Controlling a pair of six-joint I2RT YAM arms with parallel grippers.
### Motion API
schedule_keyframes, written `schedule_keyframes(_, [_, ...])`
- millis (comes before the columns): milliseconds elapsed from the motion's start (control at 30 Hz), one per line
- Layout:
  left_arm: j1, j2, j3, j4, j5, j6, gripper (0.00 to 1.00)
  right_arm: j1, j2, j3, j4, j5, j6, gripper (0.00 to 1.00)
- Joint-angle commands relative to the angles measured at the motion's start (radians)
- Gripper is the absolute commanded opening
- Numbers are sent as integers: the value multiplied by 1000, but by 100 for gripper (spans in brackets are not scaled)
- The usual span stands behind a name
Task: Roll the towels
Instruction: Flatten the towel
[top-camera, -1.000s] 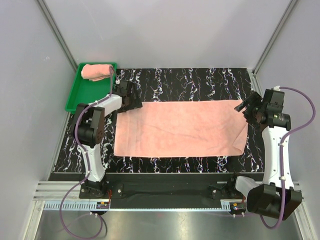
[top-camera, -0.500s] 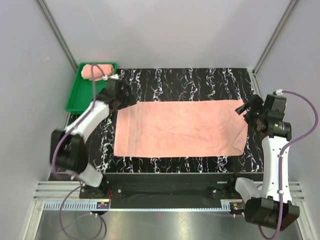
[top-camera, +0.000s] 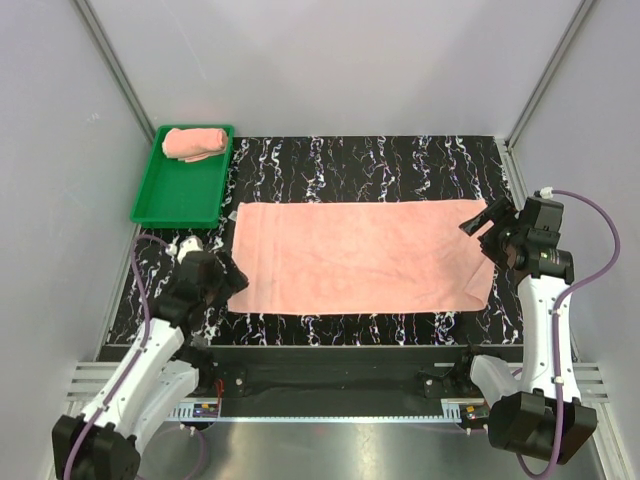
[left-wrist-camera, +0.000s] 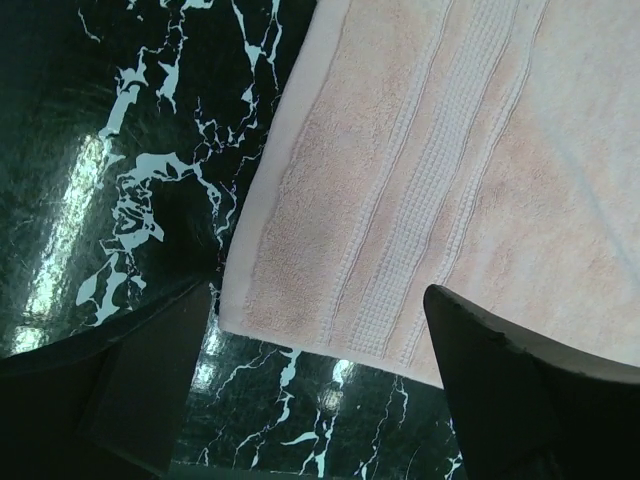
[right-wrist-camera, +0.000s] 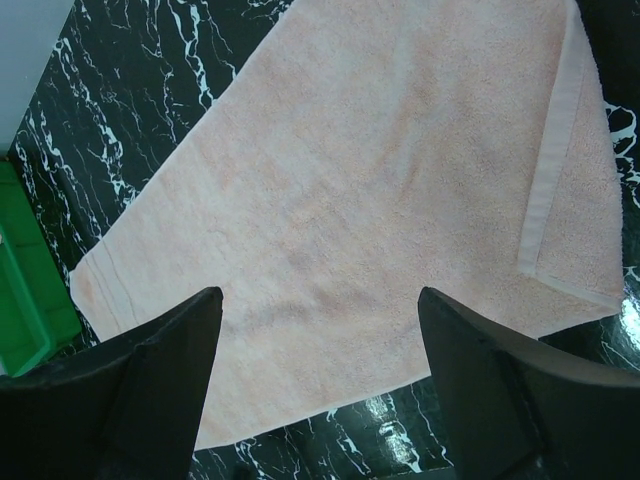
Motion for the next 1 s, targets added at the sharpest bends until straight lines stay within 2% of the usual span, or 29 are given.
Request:
schedule_keyframes(0, [3,-66,-52,60,-8,-79,93,-1,-12,-7,40,-36,-4,86])
schedule_keyframes(200, [1,-22,-111,82,21,-101,83,-1,-25,-5,15,-21,-21,86])
schedule_keyframes(367, [0,-54,-146,77,0,-122,75,-1,-27,-4,7,-8,-24,87])
schedule_keyframes(733, [-2,-44,-155,73,1,-142,72,-1,8,7,20,-12,-21,87])
schedule_keyframes(833, [-3,-33,-160,57,-20,-168,67,-1,16,13,23,-13,-23,87])
schedule_keyframes(967, [-5,-24,-187,77,-20,-202,66,-1,27,16,32,-16,-20,87])
